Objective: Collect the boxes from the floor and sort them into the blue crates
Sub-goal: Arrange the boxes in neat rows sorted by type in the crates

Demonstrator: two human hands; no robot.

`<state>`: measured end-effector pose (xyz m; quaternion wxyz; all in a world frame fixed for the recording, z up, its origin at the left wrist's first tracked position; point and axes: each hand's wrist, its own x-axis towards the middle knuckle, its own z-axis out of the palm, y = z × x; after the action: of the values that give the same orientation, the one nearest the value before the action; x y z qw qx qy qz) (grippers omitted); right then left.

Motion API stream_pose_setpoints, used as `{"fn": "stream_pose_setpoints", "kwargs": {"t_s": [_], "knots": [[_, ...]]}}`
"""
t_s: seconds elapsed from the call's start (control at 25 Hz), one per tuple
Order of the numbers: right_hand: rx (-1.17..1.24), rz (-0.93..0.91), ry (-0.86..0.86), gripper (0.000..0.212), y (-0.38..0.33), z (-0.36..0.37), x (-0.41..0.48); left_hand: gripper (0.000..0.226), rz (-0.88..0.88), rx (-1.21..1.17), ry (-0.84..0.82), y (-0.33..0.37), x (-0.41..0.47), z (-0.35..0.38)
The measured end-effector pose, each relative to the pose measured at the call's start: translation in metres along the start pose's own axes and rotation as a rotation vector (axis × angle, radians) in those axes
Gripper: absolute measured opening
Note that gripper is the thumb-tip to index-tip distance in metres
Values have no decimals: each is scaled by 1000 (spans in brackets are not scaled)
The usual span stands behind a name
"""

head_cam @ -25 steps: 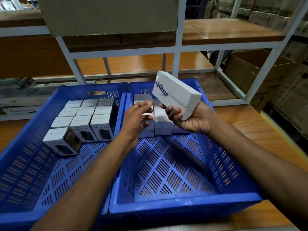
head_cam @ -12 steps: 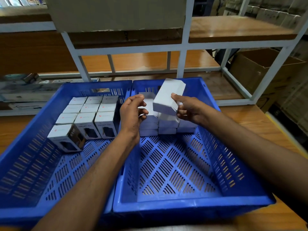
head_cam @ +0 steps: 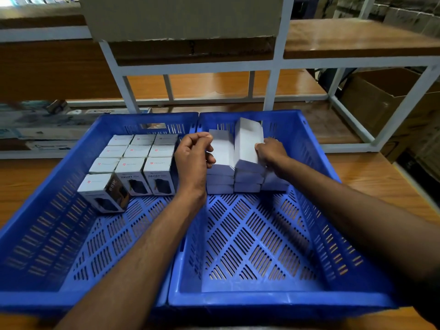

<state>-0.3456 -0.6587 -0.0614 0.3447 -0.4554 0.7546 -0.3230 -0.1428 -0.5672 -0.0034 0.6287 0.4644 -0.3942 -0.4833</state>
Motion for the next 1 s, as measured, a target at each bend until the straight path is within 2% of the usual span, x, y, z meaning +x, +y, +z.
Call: {"fn": "stream_pose_setpoints", "kwargs": {"t_s": [0.2,0.28,0.36,0.44,0.52,0.6,0.68,0.84,0.92,1.0], "knots": [[-187,-114,-62,96,-1,1,-8,8,5,16,-17,0,-3,2],[-342,-210,-32,91,3,6,-8,8,9,24,-21,0,-3,2],[-374,-311,-13,81,6,10,-7,8,14,30,-25,0,-3,3],[-376,-378,-48,70,4,7,-8,7,17,32,-27,1,-3,3],[-414,-367,-112,67,0,2,-10,7,18,32,-27,1,-4,3],[-504,-330,-212,80,-2,2,-13,6,22,27,-22,0,-4,3],[-624,-419,-258,100,2,11,-21,5,25,27,-16,0,-4,3],[-656,-508,-201,101,11,19,-22,5,32,31,-26,-1,-5,3],[-538,-430,-105,96,5,11,-22,5,34,31,-31,-1,-5,3],[-286,-216,101,79,1,0,-15,5,43,40,-38,-2,-5,3]]}}
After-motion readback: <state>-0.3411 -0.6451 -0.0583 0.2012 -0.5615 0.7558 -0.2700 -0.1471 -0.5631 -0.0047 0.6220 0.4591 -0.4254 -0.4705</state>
